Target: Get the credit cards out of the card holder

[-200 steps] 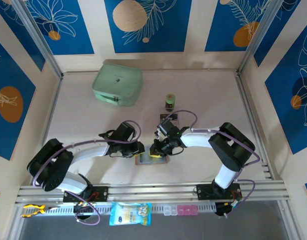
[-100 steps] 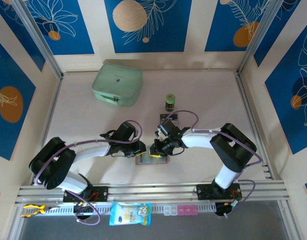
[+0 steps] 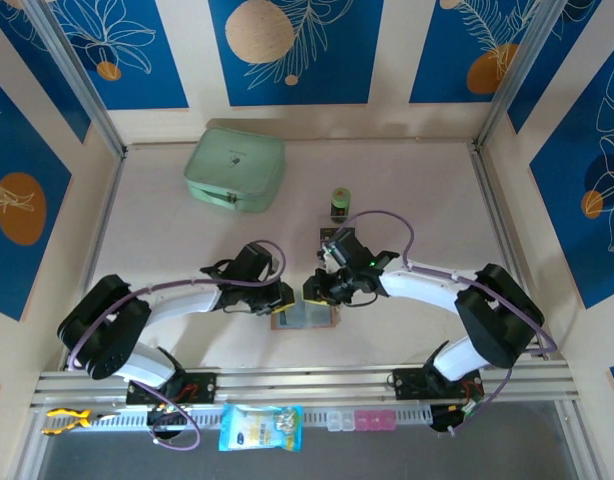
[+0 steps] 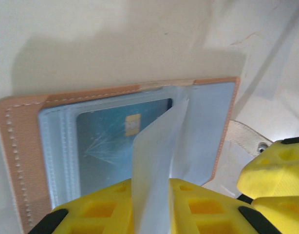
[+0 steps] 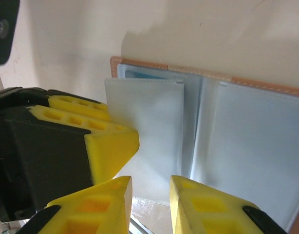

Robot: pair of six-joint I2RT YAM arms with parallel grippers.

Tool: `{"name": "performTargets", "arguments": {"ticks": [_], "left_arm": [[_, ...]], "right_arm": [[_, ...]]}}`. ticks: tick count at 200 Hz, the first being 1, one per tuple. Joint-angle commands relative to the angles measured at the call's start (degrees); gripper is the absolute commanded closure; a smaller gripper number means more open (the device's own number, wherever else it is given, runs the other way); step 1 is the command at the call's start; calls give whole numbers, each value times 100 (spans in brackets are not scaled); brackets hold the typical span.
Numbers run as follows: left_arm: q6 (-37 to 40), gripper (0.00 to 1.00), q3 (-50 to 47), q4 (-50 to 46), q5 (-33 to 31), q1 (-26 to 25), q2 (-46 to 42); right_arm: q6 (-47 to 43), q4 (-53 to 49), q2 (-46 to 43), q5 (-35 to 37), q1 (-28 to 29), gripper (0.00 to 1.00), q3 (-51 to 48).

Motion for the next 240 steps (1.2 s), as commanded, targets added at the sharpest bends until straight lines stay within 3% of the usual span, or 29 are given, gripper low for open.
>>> {"name": "performTargets", "arguments": {"ticks": [1, 51, 118, 145, 240], "left_arm": [[-11, 79, 249, -56, 147, -77, -51], [-23, 78, 625, 52, 251, -188, 354], [-56, 58, 1114, 189, 350, -381, 896], [-70, 56, 1170, 225, 347, -411, 985], [44, 48, 1037, 40, 121, -403, 751]], "right_arm": [[-32, -296, -265, 102, -139, 73, -181], [-95, -425, -663, 86, -418, 72, -394], [-132, -643, -1226, 104, -704, 71, -574], [-147, -740, -1385, 129, -756, 70, -609], [-126, -627, -1149, -42, -664, 69, -428]]}}
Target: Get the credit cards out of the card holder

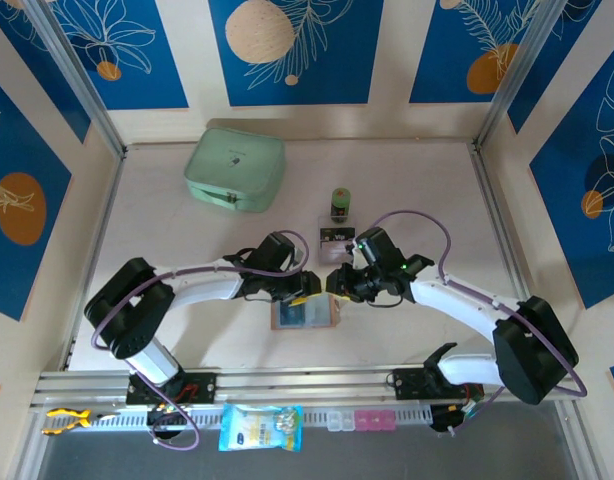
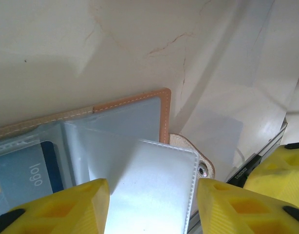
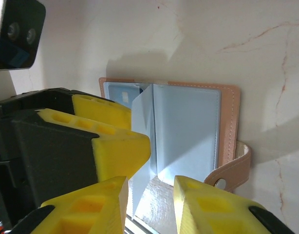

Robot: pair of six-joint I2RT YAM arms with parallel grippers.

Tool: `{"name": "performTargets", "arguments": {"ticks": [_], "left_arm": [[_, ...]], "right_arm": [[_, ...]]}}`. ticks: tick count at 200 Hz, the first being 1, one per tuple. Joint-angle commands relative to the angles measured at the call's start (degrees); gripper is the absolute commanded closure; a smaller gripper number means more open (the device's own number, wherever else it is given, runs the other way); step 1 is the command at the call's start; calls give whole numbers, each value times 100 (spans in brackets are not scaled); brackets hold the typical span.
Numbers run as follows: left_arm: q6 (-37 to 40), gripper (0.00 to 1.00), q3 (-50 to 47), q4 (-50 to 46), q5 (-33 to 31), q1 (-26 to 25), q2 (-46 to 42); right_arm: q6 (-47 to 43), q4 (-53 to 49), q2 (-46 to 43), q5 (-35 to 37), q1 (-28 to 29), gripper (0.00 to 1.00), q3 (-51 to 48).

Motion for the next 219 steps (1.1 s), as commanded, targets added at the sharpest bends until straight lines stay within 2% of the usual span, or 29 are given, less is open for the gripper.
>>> {"name": "performTargets", "arguments": {"ticks": [1, 43, 99, 219], "left_arm": [[68, 48, -3, -108, -111, -29, -165], [122, 44, 120, -103, -82, -17, -119], [199, 44, 566, -95, 95, -10, 245], [69, 43, 388, 317, 70, -10, 509]], "right_arm": [[-58, -65, 116, -125, 58, 69, 131], [-111, -187, 195, -95, 120, 69, 299], [-196, -468, -20, 83, 113, 69, 393], [-28, -351, -162, 58, 183, 68, 205]]}}
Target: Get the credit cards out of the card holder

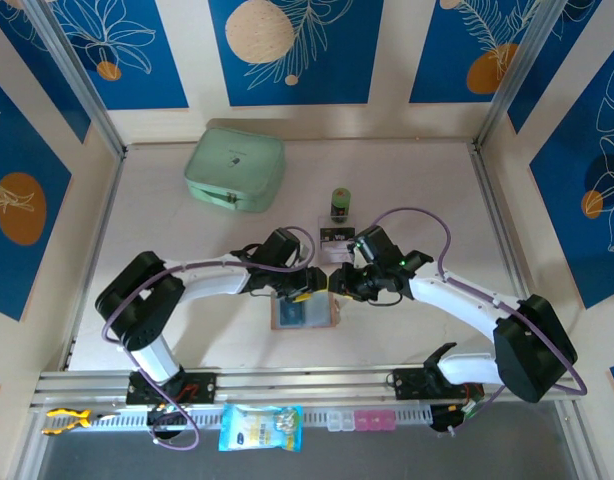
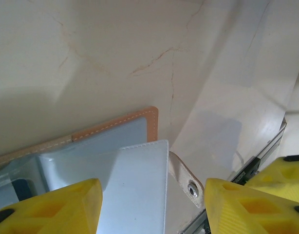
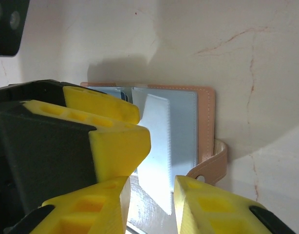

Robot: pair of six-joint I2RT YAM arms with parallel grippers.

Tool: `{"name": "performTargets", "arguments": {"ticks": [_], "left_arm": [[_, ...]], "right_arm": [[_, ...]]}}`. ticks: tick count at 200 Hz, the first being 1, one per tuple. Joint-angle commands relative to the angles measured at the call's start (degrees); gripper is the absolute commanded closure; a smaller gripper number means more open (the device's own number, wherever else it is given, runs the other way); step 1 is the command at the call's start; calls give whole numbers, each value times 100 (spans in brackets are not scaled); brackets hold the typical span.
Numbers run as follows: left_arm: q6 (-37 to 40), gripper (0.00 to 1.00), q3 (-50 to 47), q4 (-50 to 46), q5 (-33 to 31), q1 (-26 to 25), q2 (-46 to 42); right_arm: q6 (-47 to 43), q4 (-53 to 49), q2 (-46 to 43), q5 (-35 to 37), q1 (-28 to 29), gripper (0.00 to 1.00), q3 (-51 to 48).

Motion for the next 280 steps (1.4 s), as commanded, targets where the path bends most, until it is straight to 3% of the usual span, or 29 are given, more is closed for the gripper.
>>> {"name": "performTargets", "arguments": {"ticks": [1, 63, 131, 213, 280], "left_arm": [[-61, 43, 47, 239, -2, -17, 91], [-21, 46, -240, 95, -245, 104, -316], [-25, 49, -958, -175, -586, 404, -1221], [8, 70, -1538, -655, -769, 610, -1868], [22, 78, -1749, -655, -839, 614, -2000]], "right_arm": [[51, 149, -192, -333, 110, 68, -42], [85, 308, 60, -416, 219, 69, 51], [143, 681, 894, -671, 609, 80, 423], [102, 780, 1851, -468, 811, 83, 514], [-71, 558, 2160, -325, 771, 87, 507]]}}
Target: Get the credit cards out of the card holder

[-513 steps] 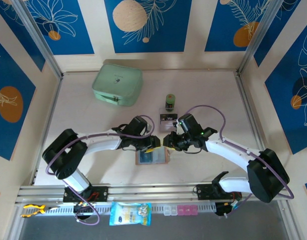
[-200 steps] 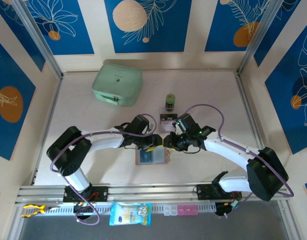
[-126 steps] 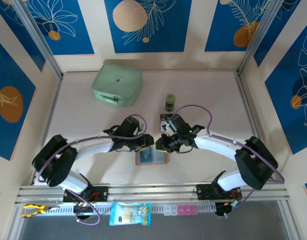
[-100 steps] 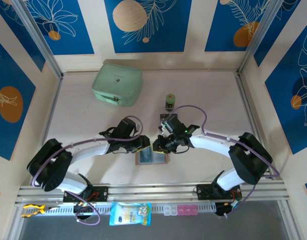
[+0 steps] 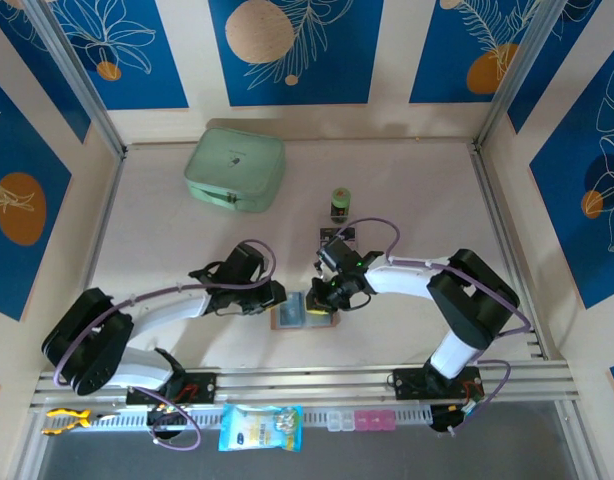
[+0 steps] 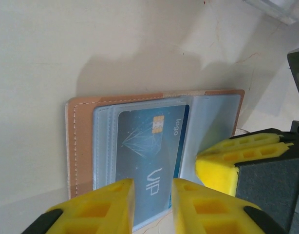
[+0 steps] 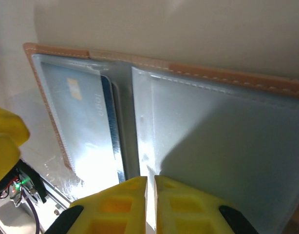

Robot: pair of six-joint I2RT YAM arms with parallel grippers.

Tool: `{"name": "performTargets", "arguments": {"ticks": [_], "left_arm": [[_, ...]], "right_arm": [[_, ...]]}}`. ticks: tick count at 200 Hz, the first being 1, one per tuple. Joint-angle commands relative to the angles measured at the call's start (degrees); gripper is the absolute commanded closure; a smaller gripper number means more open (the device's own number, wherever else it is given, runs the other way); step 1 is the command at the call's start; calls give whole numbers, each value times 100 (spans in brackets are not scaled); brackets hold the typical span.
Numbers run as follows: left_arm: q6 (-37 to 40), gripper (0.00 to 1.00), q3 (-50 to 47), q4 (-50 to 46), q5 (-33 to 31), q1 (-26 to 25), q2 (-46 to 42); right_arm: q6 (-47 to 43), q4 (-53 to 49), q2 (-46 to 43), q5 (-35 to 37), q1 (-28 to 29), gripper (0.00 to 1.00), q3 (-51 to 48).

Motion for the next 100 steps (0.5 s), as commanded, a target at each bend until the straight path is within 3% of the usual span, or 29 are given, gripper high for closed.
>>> {"name": "performTargets", "arguments": {"ticks": [1, 100], "left_arm": [[64, 78, -122, -112, -76, 51, -59], [132, 94, -219, 93, 75, 41, 178]], "right_arm": [[-134, -265, 12, 116, -17, 87, 43], [126, 56, -152, -305, 66, 85, 303]]}}
